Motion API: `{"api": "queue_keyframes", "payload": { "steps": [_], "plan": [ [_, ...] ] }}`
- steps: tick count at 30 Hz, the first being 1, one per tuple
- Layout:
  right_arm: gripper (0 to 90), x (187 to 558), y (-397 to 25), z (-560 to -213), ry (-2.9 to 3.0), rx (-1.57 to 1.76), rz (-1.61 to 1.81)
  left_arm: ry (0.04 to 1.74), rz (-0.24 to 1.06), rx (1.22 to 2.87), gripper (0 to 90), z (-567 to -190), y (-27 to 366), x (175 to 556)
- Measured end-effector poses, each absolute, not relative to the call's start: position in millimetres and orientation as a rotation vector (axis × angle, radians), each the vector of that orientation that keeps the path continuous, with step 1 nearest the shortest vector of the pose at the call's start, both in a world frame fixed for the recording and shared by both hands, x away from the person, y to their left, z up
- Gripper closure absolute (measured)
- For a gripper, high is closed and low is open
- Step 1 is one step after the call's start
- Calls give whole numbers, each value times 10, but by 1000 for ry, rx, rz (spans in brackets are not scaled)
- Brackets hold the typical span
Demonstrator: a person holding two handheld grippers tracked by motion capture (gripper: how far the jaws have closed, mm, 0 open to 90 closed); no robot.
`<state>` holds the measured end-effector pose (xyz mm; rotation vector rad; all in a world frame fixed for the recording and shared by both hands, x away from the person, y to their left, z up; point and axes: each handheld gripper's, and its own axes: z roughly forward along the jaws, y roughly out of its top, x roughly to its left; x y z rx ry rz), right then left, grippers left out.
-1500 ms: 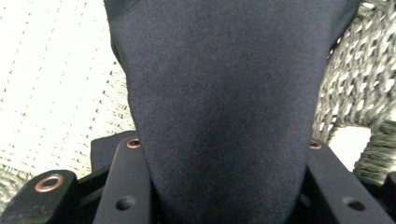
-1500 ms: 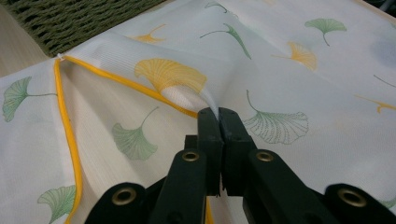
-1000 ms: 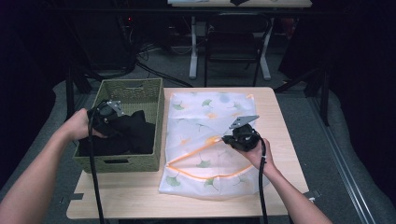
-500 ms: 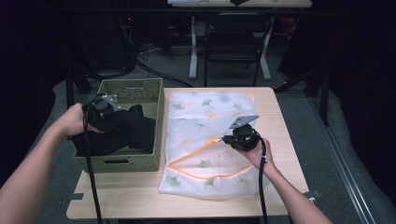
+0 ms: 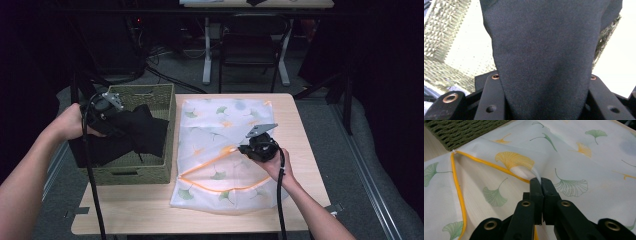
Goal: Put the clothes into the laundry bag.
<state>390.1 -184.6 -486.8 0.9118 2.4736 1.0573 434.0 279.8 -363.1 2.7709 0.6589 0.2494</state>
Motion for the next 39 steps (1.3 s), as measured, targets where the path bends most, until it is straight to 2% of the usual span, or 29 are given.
{"api": "queue_keyframes", "payload": {
  "steps": [19,31,39],
  "plan": [
    [886,3909,-1844,-4875,2471,927,1046,677,279,2723,589,-3371,2608,4200],
    [886,3910,-1843,-4878,2471,927,1044,708,292,2687,589,-3251,2314,4076],
    [886,3909,-1842,-4877,2468,926,1045,670,284,2683,589,-3200,2088,3954]
  ]
}}
